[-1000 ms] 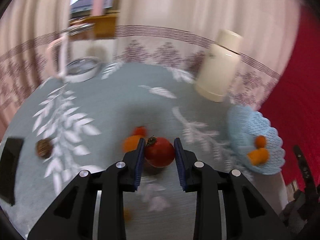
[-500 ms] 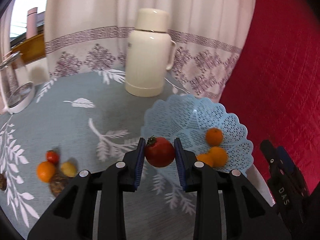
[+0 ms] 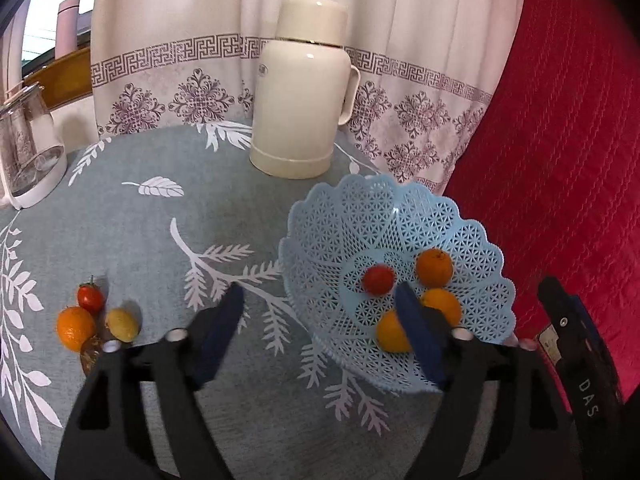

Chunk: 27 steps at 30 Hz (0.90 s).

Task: Organize fruits
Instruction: 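Open the left tool to drop the tomato into the basket, then move the open left tool back toward the dark brown fruit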

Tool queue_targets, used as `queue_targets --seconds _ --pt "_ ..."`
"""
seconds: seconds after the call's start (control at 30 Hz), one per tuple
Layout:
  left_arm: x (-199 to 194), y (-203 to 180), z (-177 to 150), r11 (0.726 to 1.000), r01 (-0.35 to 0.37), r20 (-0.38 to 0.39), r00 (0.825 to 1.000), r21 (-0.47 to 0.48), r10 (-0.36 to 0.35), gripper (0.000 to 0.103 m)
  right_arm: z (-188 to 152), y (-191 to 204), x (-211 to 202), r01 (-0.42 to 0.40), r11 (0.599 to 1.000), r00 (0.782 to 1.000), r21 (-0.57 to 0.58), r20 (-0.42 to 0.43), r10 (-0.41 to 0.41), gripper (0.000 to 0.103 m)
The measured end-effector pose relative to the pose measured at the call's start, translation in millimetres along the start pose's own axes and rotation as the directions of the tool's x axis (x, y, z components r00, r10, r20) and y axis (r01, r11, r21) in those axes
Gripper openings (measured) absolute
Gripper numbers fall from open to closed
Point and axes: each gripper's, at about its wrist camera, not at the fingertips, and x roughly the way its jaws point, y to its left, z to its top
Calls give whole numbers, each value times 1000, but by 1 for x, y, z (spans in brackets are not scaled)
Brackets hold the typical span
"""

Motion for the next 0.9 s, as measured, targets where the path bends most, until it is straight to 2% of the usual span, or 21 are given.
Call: queue_targets --seconds 0.07,0.1,0.2,0.33,0.4,0.47,0.57,0.9 --pt "-5 1 1 1000 -4 15 1000 4 4 86 1 0 0 1 1000 1000 4 2 -1 69" --pt "-7 2 1 1000 -6 18 1000 5 6 90 1 0 0 2 1000 1000 6 7 -2 69" --pt "-16 6 3 1000 -26 48 998 8 26 96 1 1 -2 1 1000 1000 7 18 -1 78" --pt "-30 13 6 998 -60 91 994 6 59 100 1 1 -4 -3 1000 999 7 32 3 79" --pt "-37 17 8 997 -76 108 991 2 75 100 1 1 -5 -9 1000 999 6 36 9 82" --pt "-45 24 10 995 -95 130 987 -3 95 100 1 1 -7 -8 1000 999 11 46 7 89" --pt "-56 34 12 993 -120 150 981 -19 121 100 1 2 -8 -16 1000 998 11 53 15 89" --pt "-87 84 5 968 -220 171 956 -123 239 100 -2 10 2 -81 997 997 -12 -13 80 91"
